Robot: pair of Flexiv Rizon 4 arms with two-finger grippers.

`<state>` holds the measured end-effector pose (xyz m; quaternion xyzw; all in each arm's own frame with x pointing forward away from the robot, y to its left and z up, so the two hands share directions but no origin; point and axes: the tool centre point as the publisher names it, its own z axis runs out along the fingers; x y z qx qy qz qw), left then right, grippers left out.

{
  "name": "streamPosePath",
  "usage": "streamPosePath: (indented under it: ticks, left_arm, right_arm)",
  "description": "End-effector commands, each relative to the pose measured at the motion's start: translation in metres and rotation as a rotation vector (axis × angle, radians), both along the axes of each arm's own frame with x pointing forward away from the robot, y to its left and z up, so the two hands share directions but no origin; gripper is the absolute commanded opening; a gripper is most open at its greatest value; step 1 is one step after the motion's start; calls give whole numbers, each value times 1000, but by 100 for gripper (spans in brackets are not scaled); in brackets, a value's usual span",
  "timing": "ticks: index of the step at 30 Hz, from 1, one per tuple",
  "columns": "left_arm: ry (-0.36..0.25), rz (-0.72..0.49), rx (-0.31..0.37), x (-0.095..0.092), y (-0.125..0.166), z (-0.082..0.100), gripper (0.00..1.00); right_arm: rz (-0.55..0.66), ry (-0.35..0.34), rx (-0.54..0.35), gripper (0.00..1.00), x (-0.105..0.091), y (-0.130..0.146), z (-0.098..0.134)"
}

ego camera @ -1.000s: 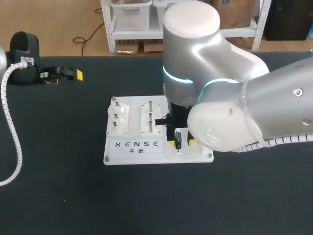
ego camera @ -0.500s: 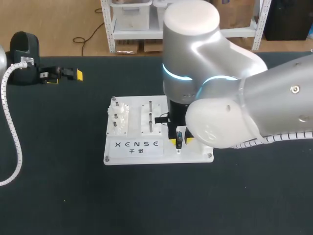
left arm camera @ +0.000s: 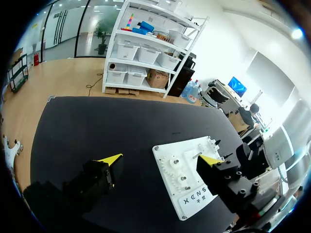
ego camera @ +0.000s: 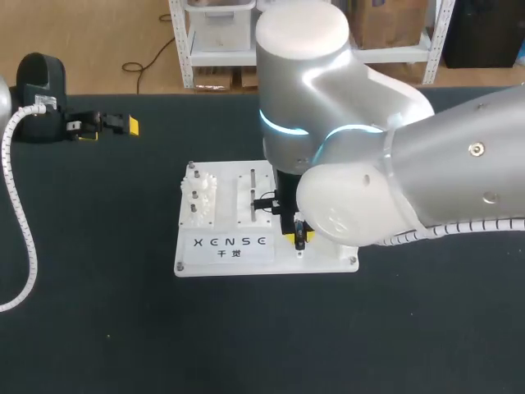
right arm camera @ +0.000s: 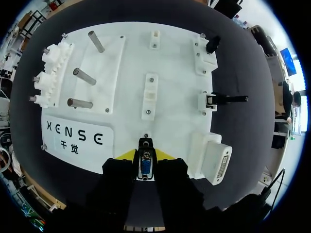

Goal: Insert the USB connector, Ethernet cable, and multi-pin plug into their matching sockets one by one.

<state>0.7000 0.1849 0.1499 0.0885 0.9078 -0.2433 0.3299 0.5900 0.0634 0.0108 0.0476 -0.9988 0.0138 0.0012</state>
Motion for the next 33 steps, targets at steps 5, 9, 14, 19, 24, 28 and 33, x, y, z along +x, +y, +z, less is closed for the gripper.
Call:
streamPosePath:
  ticks: [5,9,14,19,24,28,33]
  left_arm:
    - [0,0,0,0,0,0,100]
    - [0,0,0,0,0,0,100]
    - [0,0,0,0,0,0,100]
    - [0,0,0,0,0,0,100]
    - [0,0,0,0,0,0,100]
    - [0,0,0,0,0,0,100]
    - [0,0,0,0,0,0,100]
  right_arm:
    - [5,-2,-8,7,2,1,4]
    - [3,-10,-3,4,2,1,8]
    - [3,-25,-4,2,2,0,14]
    - [6,-40,-5,0,4,0,19]
    - [9,-58,-11,0,2,1,25]
    - [7,-70,-8,0,2,-3,32]
    - [3,-92,-6,0,1,-10,41]
